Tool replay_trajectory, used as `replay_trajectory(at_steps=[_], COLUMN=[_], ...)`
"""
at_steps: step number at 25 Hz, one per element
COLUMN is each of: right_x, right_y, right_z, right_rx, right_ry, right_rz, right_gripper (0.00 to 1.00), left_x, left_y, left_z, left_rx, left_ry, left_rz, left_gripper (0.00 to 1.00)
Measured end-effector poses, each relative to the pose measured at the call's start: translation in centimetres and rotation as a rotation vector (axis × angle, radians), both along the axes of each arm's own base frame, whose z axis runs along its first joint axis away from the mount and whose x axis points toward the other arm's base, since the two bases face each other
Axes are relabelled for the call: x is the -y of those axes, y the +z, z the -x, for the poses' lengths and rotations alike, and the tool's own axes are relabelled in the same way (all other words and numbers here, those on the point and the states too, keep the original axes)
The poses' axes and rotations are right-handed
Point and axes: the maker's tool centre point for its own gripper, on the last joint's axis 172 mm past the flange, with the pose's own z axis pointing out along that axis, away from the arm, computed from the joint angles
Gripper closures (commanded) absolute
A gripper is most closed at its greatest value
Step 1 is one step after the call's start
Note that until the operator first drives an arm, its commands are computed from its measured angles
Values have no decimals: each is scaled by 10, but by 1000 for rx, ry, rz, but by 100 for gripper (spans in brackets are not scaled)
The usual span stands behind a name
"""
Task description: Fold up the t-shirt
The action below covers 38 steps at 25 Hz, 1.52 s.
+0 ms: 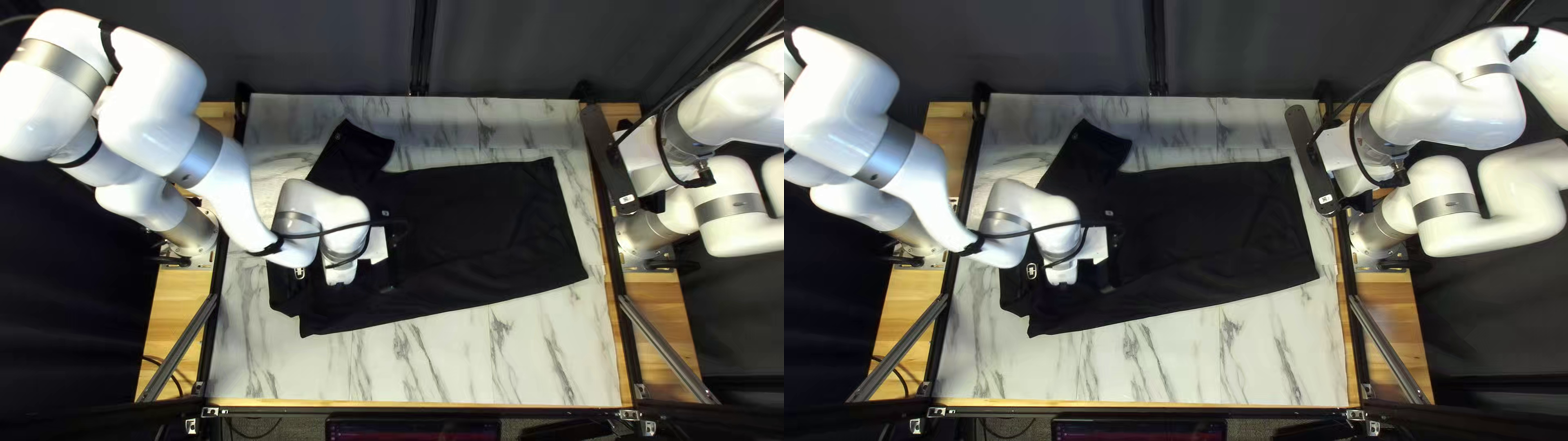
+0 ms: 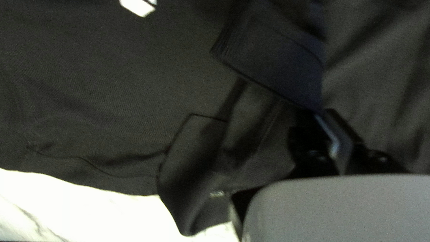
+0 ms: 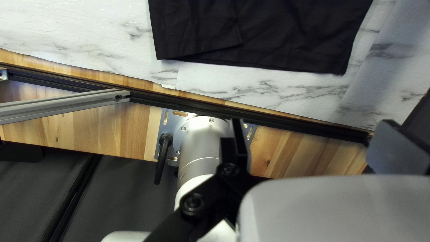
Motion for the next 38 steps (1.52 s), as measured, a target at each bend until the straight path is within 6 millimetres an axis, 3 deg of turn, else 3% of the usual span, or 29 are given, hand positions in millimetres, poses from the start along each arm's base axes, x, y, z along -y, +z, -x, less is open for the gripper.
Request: replay_trajectory(at_steps=[4, 5, 6, 7, 10, 13, 18, 23, 28, 33, 38], right_x=[0, 0, 0, 0, 0, 0, 0, 0, 0, 0, 0], right_y=[0, 0, 0, 0, 0, 0, 0, 0, 0, 0, 0], right_z=[0, 0, 0, 0, 0, 0, 0, 0, 0, 0, 0], right_rx=[0, 0, 0, 0, 0, 0, 0, 0, 0, 0, 0], right_ry=[0, 0, 0, 0, 0, 0, 0, 0, 0, 0, 0], right_rz=[0, 0, 0, 0, 0, 0, 0, 0, 0, 0, 0], right_gripper=[0, 0, 0, 0, 0, 0, 0, 0, 0, 0, 0], left_x=[26, 31, 39, 44, 50, 37, -14, -41, -37, -17, 9], left_y=[7, 10, 13, 16, 17, 21, 30, 12, -9, -28, -32], left_z=[3, 3, 2, 1, -1, 0, -2, -18, -24, -26, -33], left_rx=[15, 19, 24, 26, 17, 12, 48, 63, 67, 73, 81], left_ry=[-50, -59, -73, -85, -121, -136, -74, -17, 11, 2, -32], left_rz=[4, 4, 4, 5, 11, 26, 55, 121, 184, 246, 293], left_gripper=[100, 90, 17, 0, 0, 0, 0, 0, 0, 0, 0])
